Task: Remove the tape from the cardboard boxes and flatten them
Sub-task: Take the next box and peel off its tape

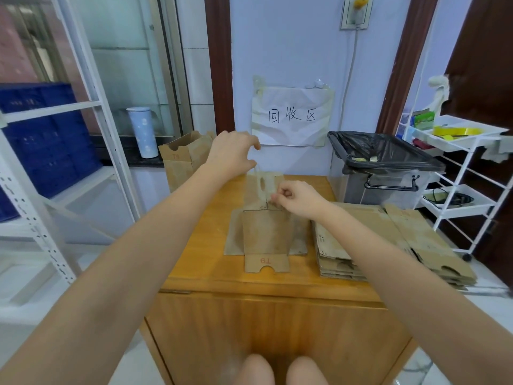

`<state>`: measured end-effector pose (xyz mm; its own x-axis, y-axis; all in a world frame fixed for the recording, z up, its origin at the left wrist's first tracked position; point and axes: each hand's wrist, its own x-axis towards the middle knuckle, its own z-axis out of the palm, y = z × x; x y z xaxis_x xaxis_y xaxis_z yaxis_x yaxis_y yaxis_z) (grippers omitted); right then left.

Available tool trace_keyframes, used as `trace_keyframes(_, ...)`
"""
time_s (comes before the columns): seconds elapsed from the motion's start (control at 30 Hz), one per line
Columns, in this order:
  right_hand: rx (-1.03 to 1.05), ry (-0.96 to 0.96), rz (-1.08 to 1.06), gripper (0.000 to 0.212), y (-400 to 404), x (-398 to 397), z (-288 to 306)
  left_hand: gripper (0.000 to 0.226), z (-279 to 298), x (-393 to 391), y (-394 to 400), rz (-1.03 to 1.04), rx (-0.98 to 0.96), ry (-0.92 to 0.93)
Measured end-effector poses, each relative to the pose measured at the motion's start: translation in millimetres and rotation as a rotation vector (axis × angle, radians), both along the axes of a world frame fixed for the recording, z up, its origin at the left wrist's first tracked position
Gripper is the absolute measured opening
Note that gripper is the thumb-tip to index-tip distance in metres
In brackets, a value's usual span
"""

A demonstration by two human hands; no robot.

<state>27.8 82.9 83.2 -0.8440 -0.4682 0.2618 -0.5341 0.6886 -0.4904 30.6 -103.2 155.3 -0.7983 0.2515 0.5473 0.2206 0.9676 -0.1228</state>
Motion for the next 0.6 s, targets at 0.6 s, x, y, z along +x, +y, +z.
trace_keyframes(0.6, -0.095, -0.1, -0.053, 0.028, -1, -6, -1, 0.048, -66, 16, 8, -0.34, 0.778, -0.548)
